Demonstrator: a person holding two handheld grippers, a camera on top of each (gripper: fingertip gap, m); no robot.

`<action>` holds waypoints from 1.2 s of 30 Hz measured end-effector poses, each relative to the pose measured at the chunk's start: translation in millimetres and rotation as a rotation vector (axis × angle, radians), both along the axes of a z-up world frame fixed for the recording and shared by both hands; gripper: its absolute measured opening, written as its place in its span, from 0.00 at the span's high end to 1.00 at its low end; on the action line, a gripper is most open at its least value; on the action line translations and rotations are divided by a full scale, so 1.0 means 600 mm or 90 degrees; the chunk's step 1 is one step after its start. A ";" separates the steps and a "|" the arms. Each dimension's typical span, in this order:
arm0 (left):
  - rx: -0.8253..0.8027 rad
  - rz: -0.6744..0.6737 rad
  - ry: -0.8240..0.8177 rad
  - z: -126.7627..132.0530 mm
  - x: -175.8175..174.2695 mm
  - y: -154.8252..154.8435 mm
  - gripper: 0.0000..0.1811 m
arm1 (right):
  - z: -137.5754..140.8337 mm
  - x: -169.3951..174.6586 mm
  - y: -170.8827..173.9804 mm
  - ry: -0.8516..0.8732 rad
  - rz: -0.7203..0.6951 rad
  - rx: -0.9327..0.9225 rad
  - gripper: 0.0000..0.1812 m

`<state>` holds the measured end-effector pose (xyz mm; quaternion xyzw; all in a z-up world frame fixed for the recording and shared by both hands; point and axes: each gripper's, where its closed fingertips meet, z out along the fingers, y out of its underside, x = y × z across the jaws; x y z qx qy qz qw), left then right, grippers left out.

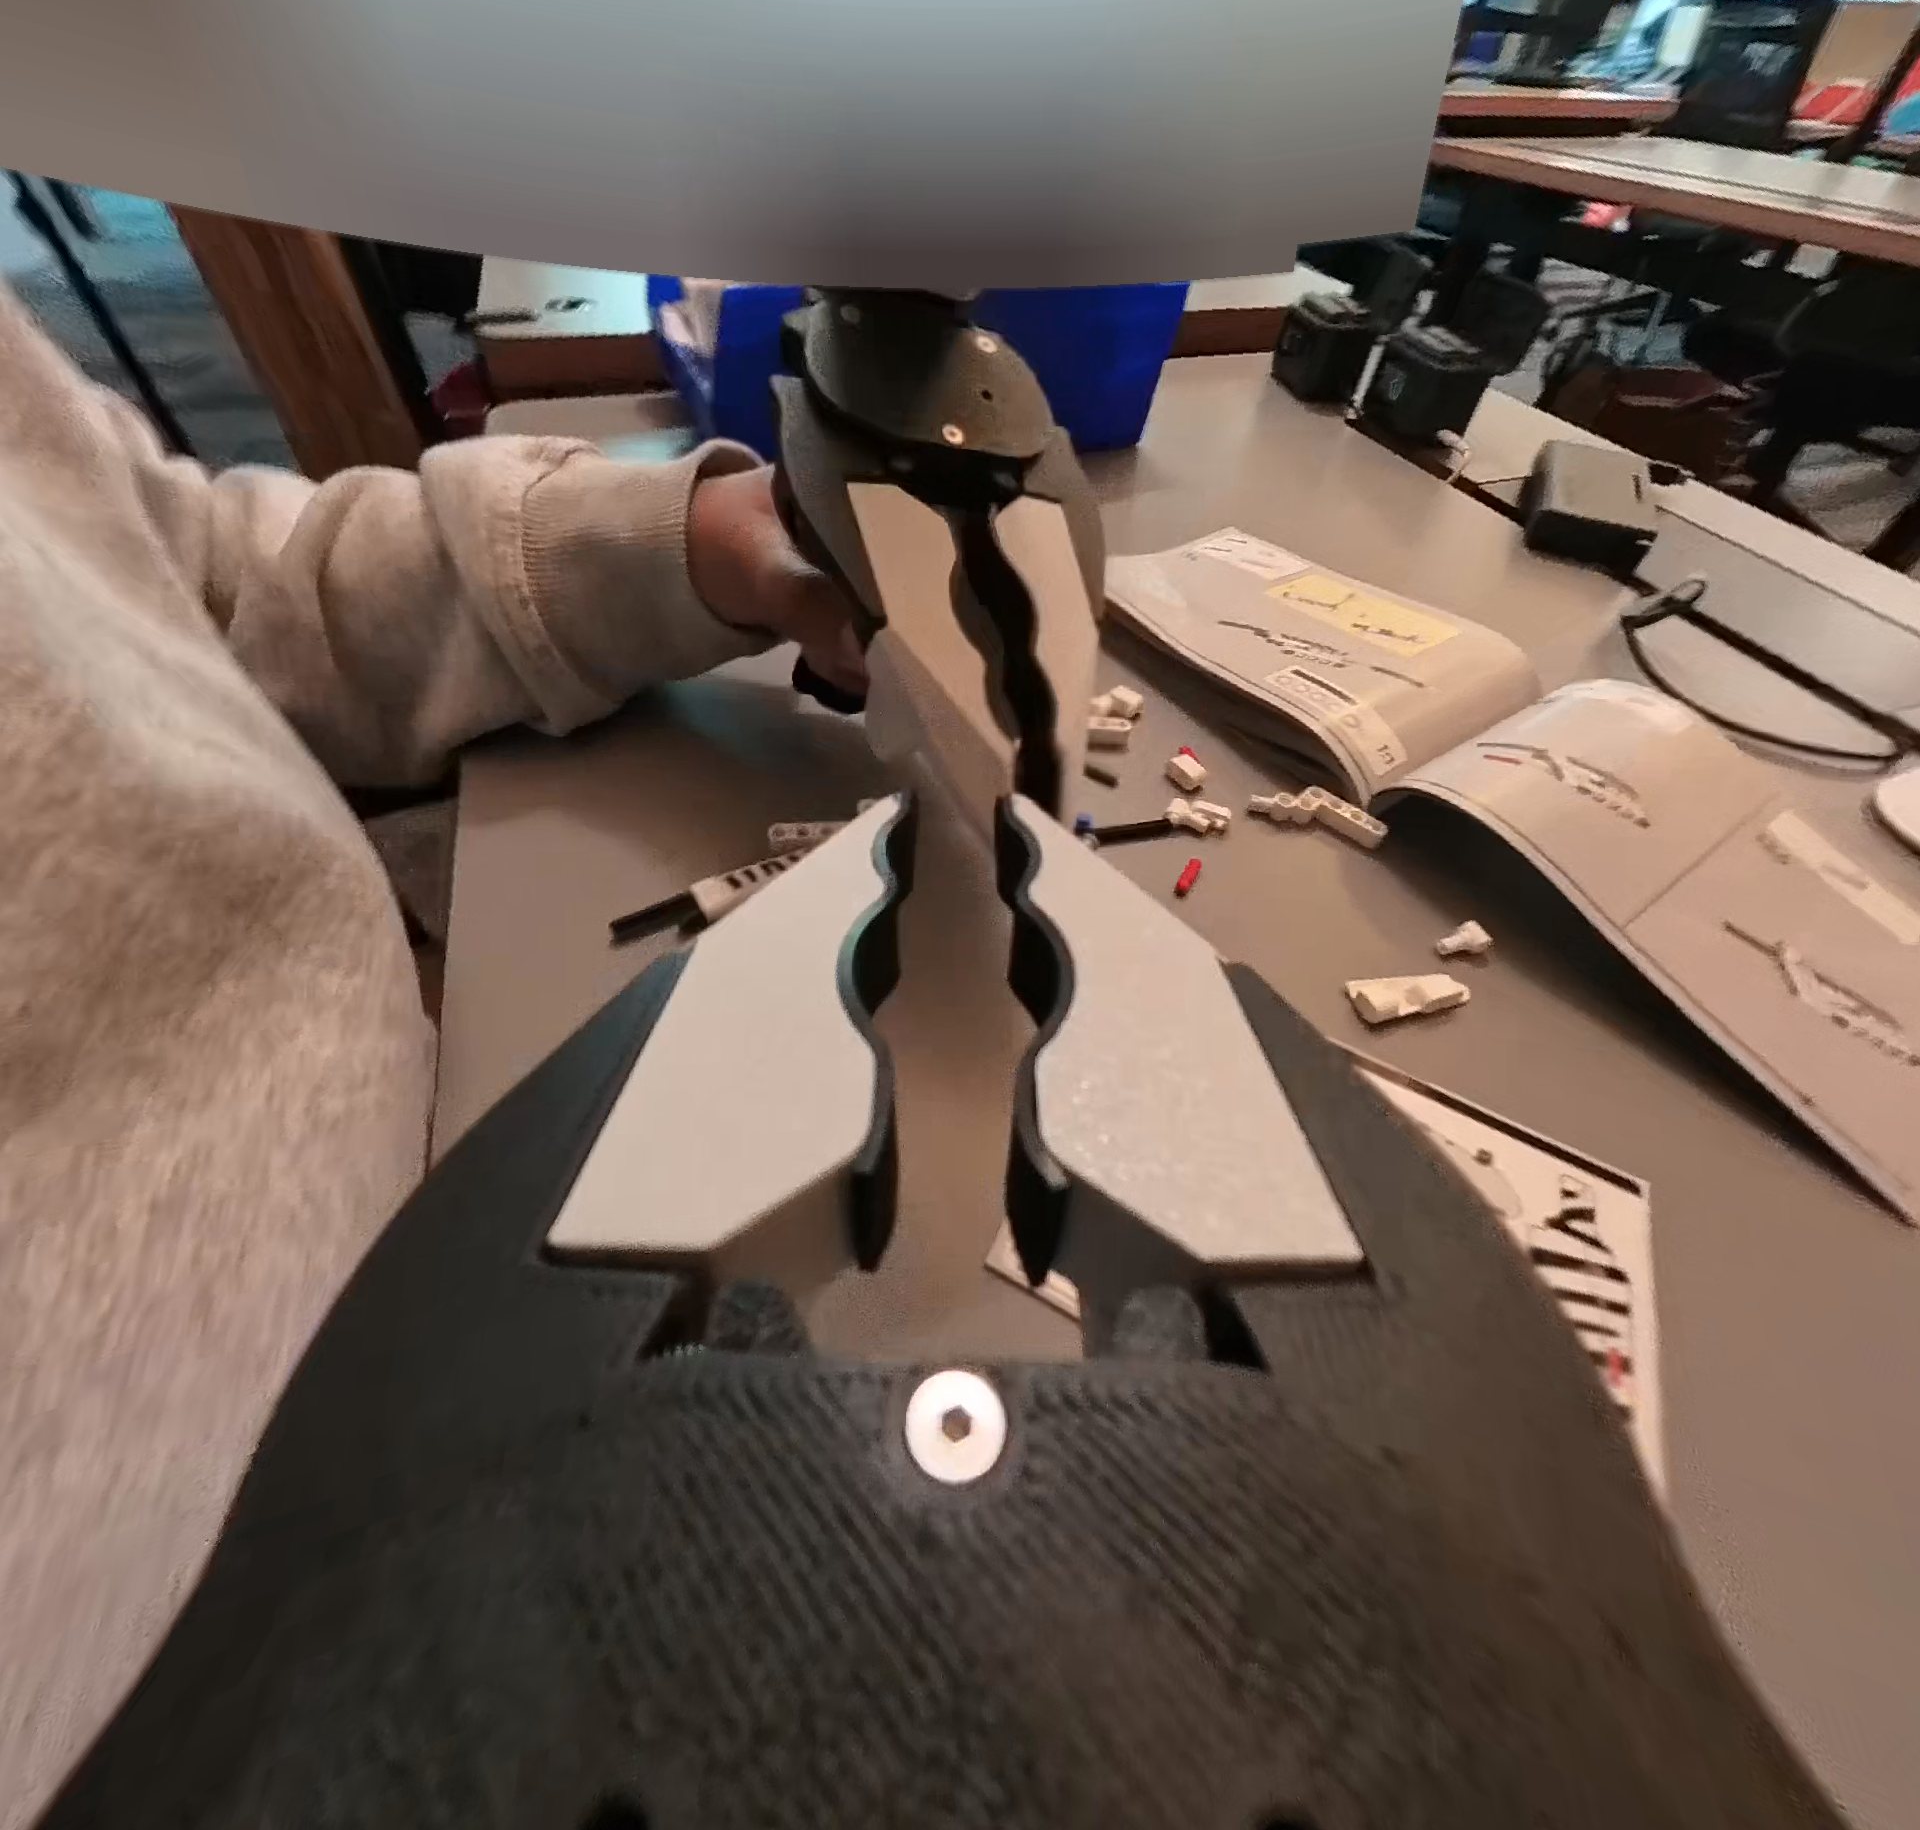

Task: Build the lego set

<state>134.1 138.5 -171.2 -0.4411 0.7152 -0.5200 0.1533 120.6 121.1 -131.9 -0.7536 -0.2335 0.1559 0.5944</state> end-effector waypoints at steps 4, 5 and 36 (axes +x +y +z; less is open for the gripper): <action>-0.060 -0.118 0.029 -0.003 -0.031 -0.056 0.99 | -0.016 -0.006 -0.022 -0.134 0.074 -0.028 0.94; -0.077 -0.136 0.032 -0.001 -0.035 -0.063 0.99 | -0.026 -0.005 -0.026 -0.183 0.086 -0.033 0.94; -0.131 -0.123 0.003 0.014 -0.027 -0.062 0.98 | -0.052 -0.010 -0.019 -0.142 0.088 -0.090 0.97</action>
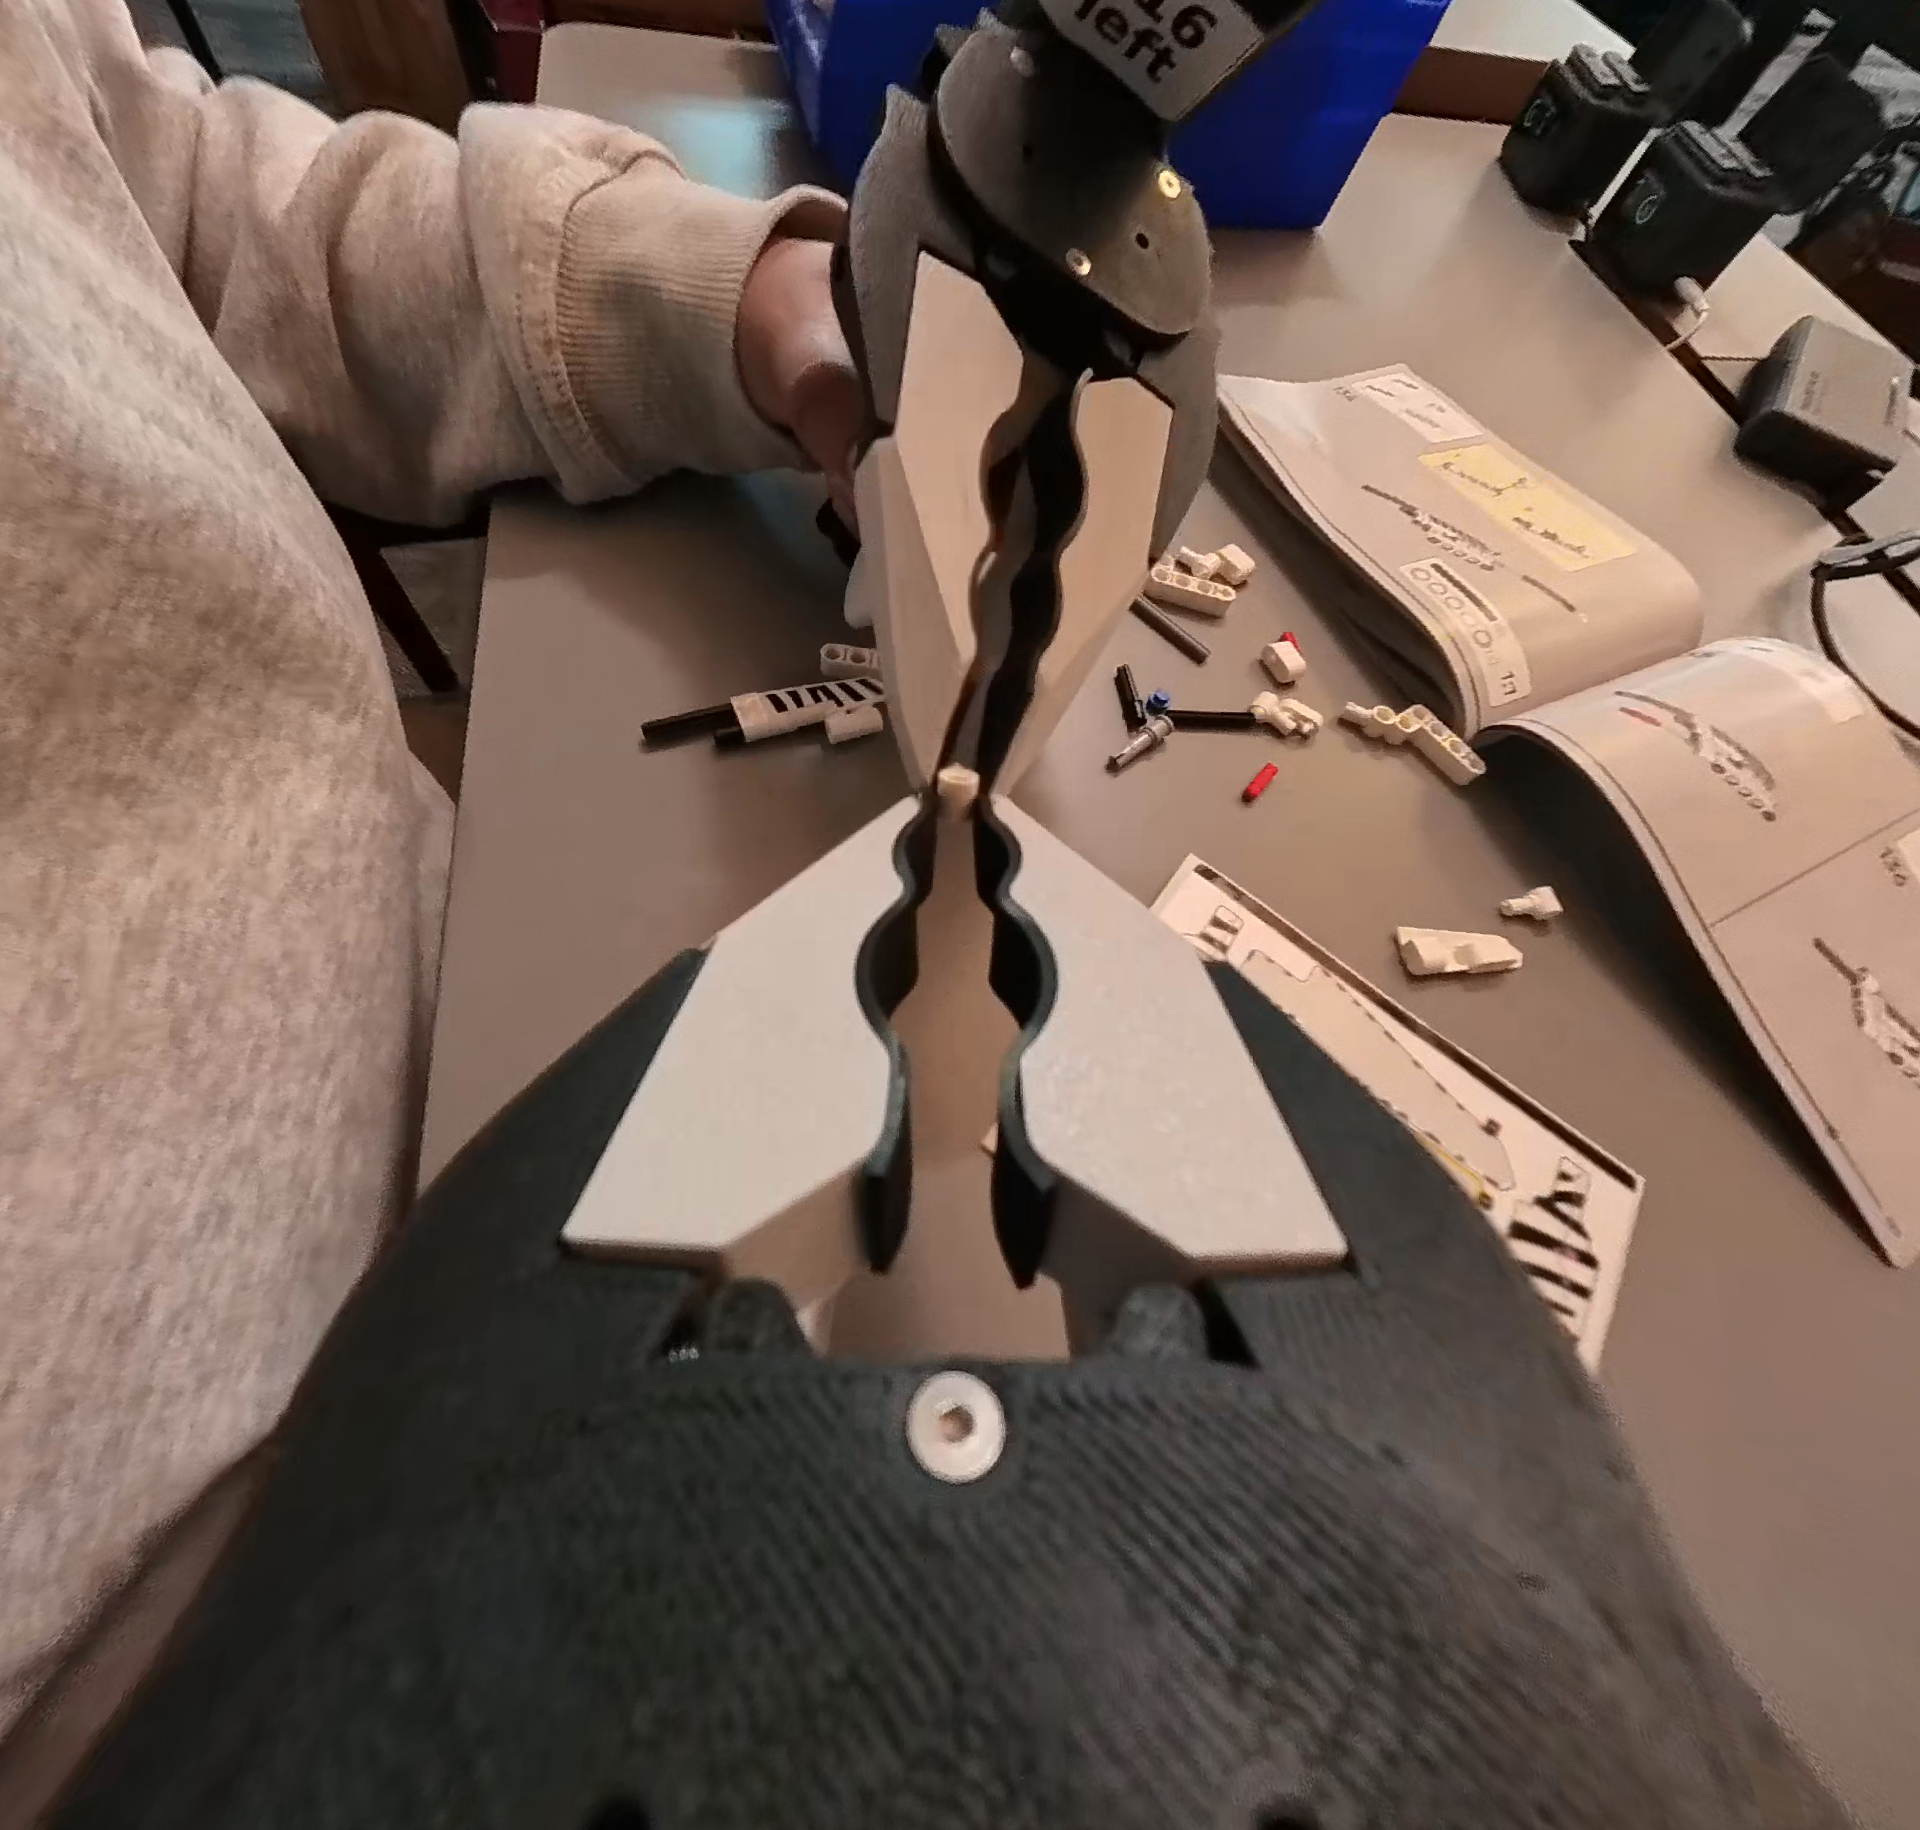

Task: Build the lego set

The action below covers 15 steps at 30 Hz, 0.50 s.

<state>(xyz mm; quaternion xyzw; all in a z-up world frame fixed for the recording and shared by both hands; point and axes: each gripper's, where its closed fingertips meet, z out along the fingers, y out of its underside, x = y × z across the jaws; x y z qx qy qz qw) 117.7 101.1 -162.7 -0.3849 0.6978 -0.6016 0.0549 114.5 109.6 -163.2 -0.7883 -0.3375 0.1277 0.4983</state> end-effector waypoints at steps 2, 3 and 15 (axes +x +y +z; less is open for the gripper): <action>0.001 0.005 0.001 -0.002 0.002 0.001 0.93 | 0.008 0.000 -0.001 0.035 0.000 -0.006 0.97; 0.000 0.000 0.003 -0.001 0.000 0.000 0.94 | 0.012 0.000 -0.001 0.052 -0.001 -0.010 0.97; -0.009 -0.008 -0.017 0.009 -0.003 -0.001 0.98 | 0.009 0.000 0.000 0.074 -0.007 -0.022 0.97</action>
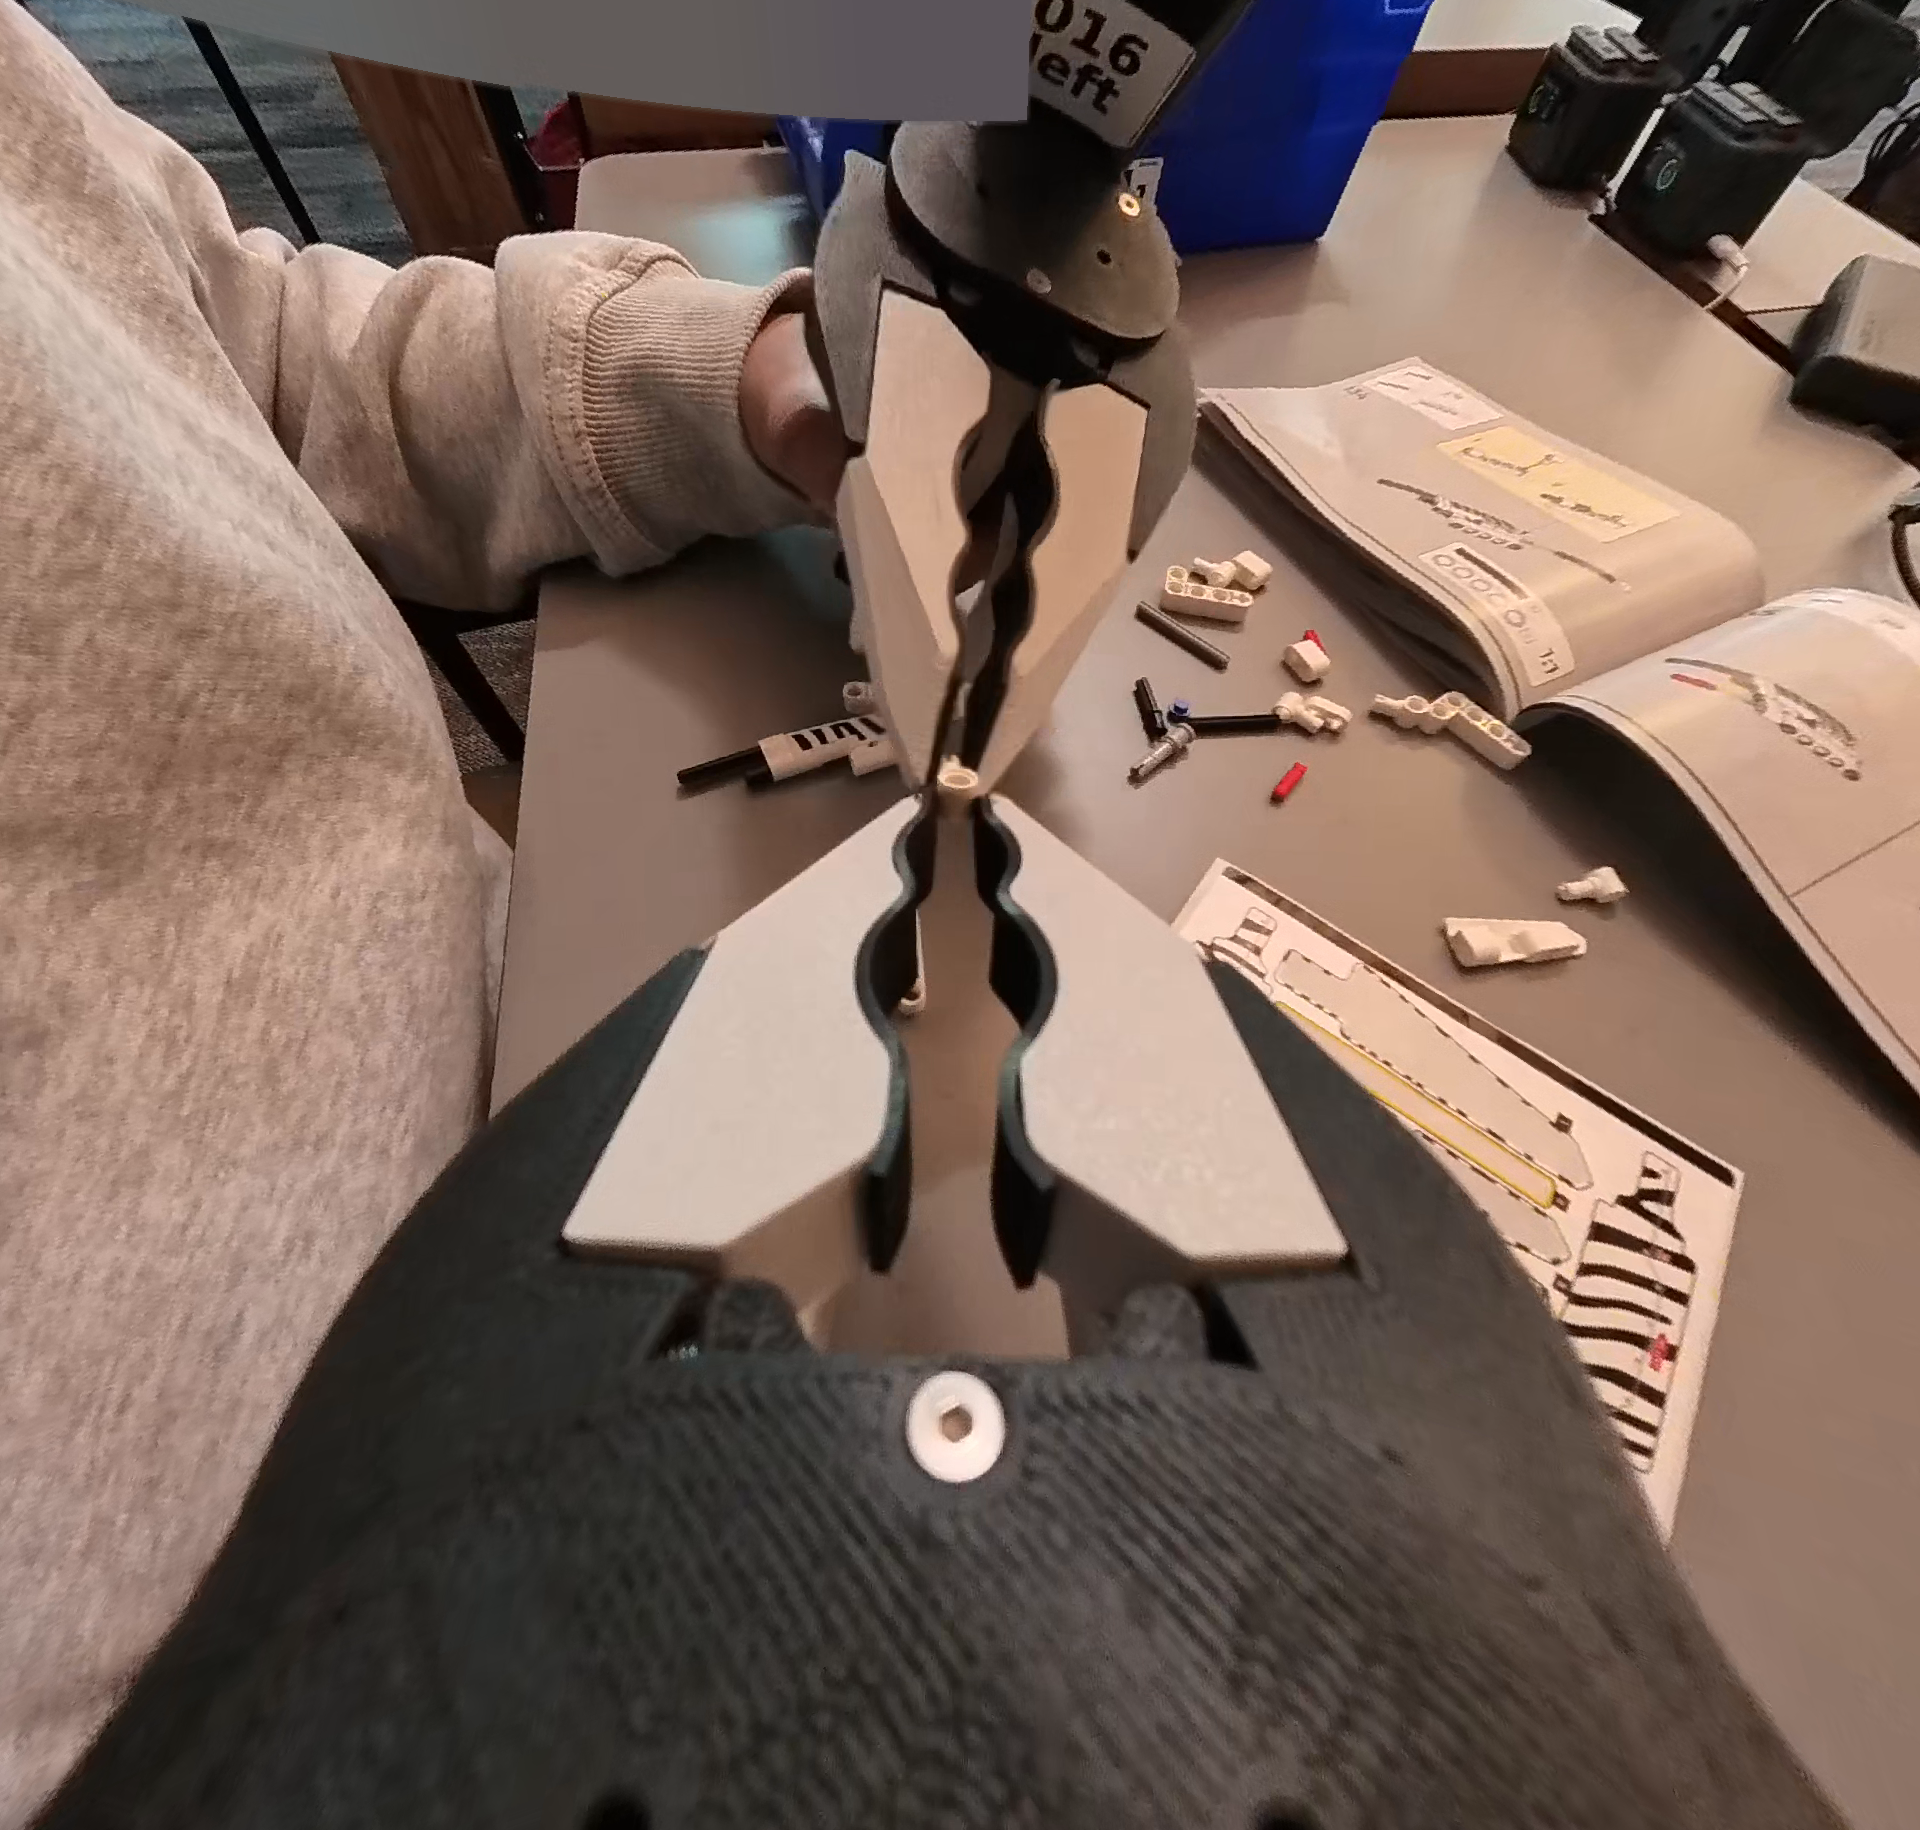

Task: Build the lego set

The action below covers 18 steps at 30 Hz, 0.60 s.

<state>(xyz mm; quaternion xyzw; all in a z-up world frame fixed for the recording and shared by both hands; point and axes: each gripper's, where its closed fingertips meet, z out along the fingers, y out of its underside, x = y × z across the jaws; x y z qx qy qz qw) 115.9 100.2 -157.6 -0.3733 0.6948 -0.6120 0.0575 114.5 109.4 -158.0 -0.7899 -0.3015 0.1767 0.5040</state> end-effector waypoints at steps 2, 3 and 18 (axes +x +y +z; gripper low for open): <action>0.001 -0.001 -0.002 0.001 -0.001 0.000 0.99 | 0.001 -0.001 0.000 0.002 0.001 0.000 0.97; 0.001 -0.004 0.000 0.001 -0.002 -0.001 0.99 | 0.001 -0.002 0.000 0.005 0.003 -0.001 0.97; 0.011 -0.011 0.002 -0.001 -0.005 -0.004 0.99 | 0.002 -0.009 0.000 0.045 0.017 -0.007 0.97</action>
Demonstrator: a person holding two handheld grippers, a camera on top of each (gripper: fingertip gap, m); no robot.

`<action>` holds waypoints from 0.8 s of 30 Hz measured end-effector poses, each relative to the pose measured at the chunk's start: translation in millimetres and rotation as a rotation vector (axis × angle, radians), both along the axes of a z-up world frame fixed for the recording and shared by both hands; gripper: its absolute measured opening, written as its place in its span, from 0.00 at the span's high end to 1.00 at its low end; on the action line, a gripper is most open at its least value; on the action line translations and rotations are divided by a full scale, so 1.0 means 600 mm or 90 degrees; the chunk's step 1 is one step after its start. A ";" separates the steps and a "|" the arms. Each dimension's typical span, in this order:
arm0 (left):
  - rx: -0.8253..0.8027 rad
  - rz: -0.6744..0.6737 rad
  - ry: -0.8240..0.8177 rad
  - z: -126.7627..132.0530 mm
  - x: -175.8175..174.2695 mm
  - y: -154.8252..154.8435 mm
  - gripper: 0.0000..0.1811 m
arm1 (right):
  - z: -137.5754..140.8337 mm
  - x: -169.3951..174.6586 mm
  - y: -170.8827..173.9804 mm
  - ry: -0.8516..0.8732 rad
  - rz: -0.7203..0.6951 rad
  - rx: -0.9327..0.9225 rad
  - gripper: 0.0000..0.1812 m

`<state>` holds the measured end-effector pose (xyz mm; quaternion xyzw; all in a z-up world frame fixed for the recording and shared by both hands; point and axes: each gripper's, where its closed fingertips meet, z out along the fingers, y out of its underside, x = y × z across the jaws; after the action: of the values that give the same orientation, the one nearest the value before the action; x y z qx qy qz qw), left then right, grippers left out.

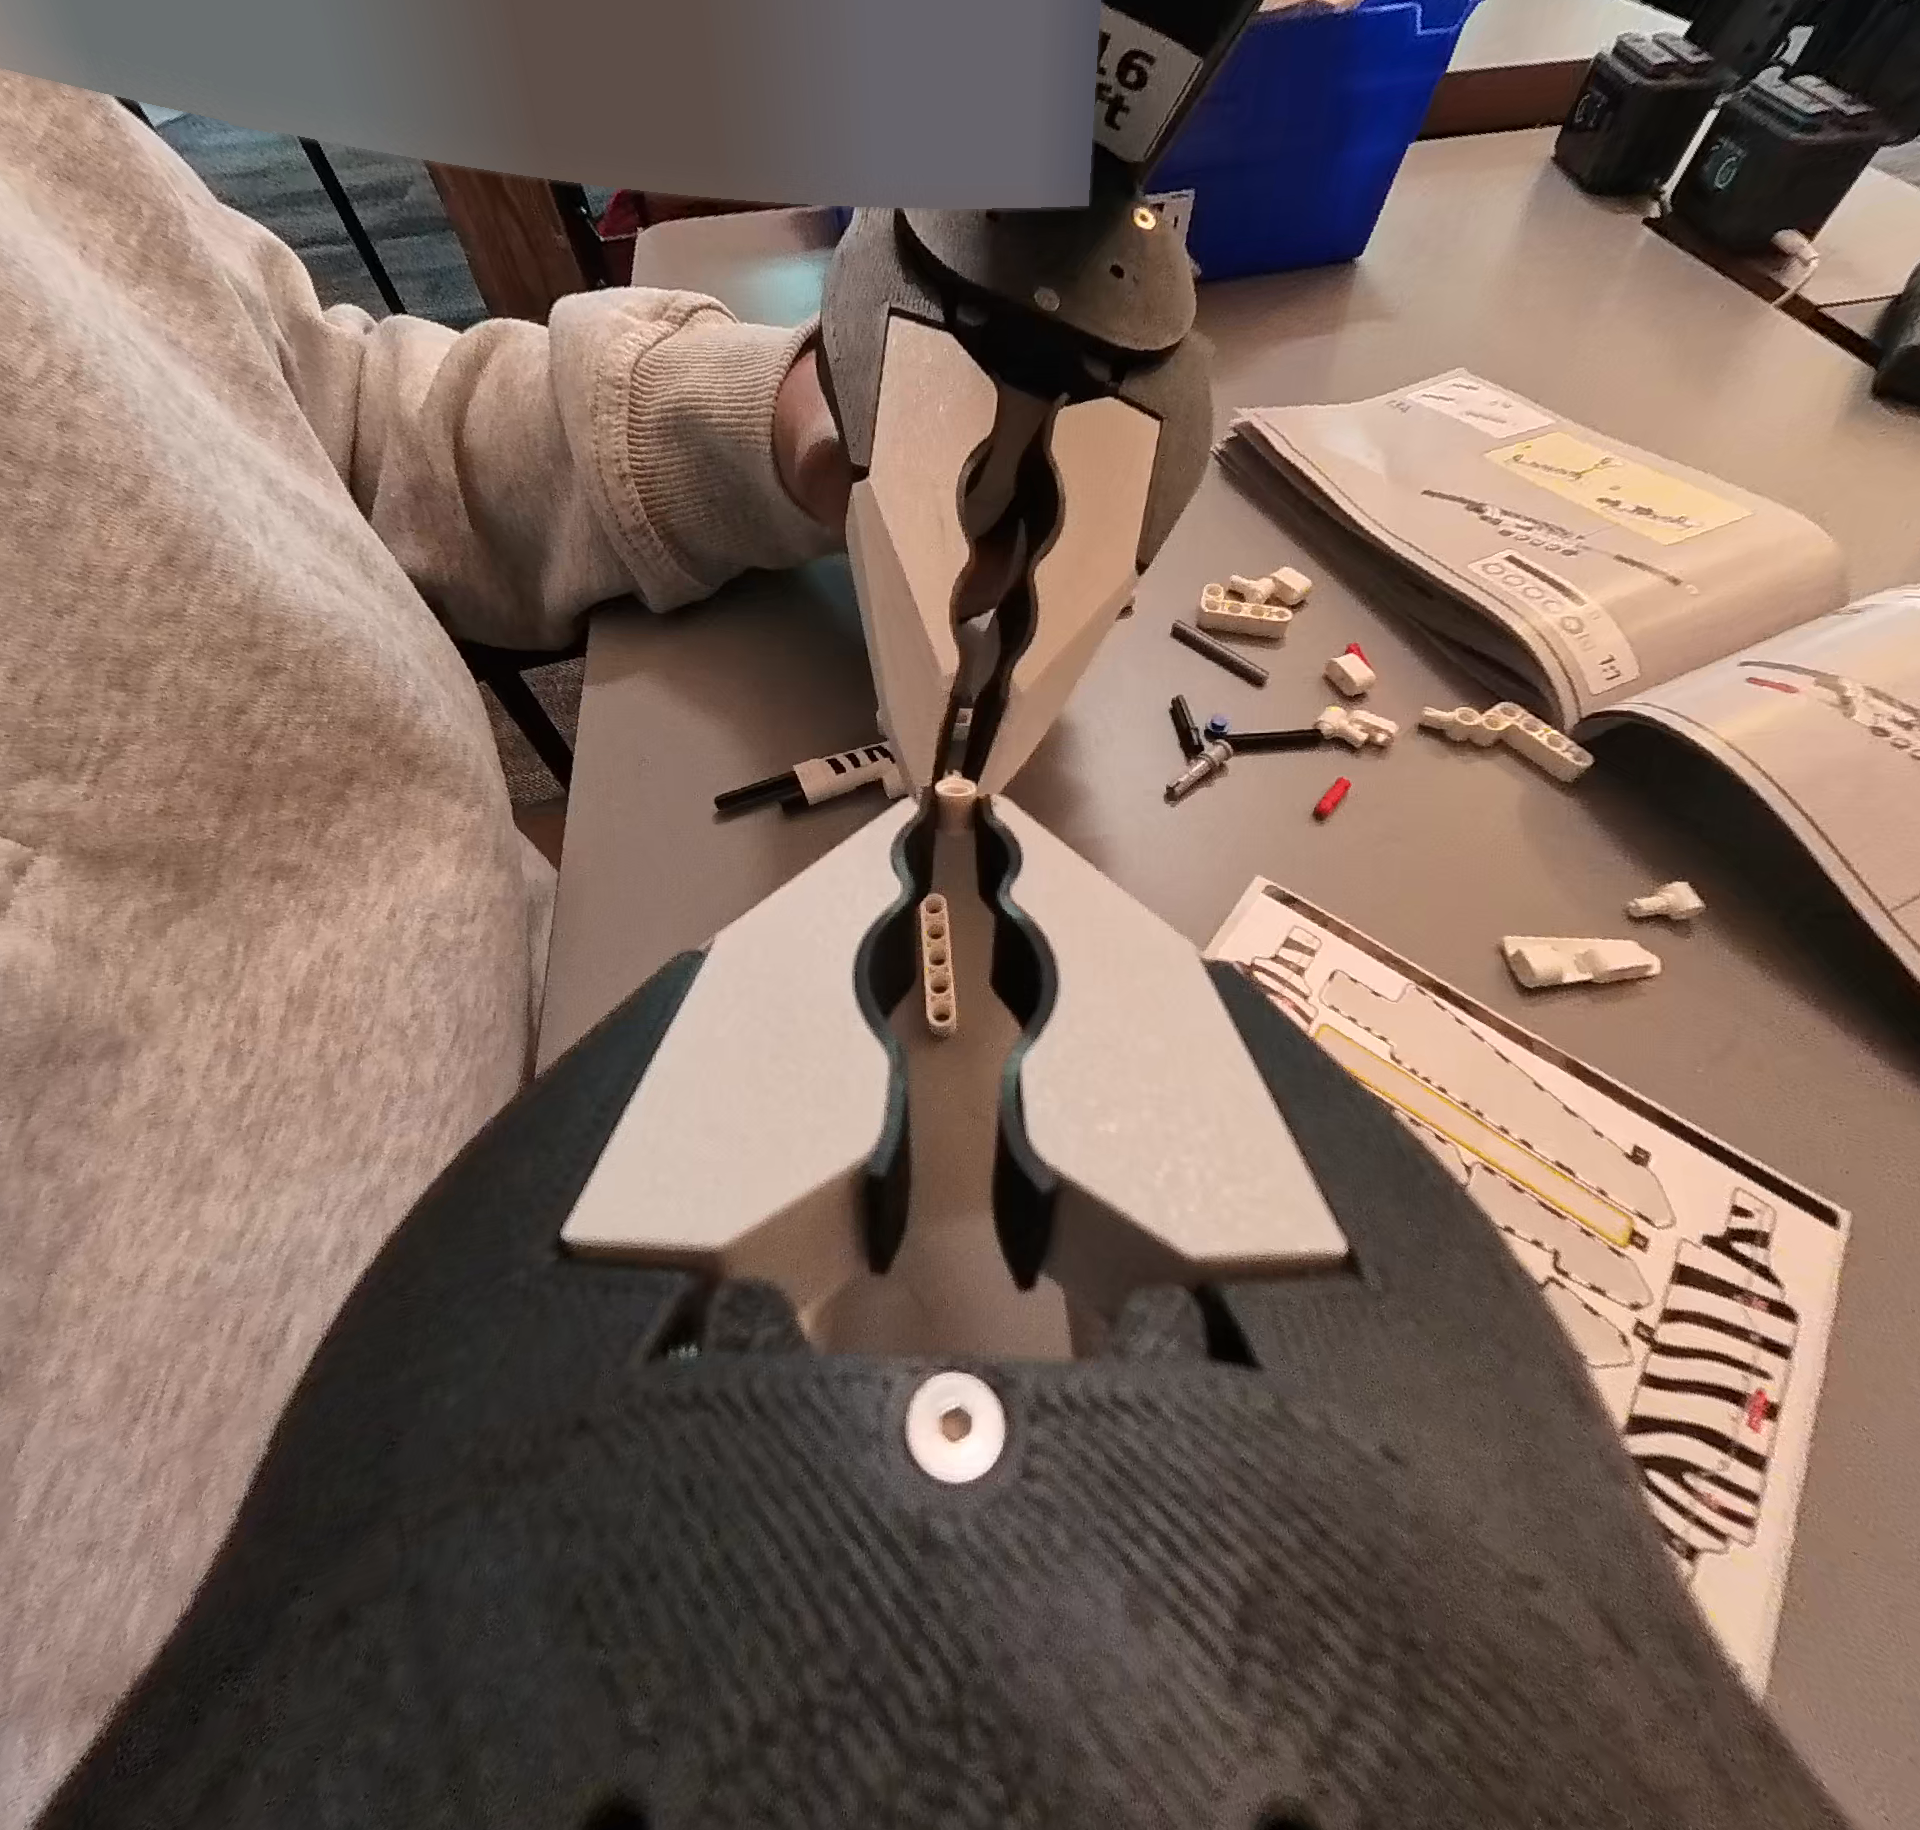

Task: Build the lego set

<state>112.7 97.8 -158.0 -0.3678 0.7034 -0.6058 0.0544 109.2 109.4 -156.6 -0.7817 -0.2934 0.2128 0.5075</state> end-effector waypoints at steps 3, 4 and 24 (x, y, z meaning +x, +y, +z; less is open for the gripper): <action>0.001 -0.001 0.004 -0.002 0.000 0.000 0.99 | 0.001 0.001 0.000 -0.001 0.000 0.005 0.97; 0.002 0.000 0.004 -0.002 0.000 0.000 0.99 | 0.002 0.001 0.000 0.001 0.000 0.006 0.97; 0.199 0.168 0.134 -0.095 -0.008 -0.005 0.81 | -0.082 0.022 -0.028 -0.273 -0.014 -0.277 0.97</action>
<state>108.2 95.1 -215.2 -0.5047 0.7363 -0.4356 0.1159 122.1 92.3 -205.7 -0.9023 -0.3327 0.0950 0.2570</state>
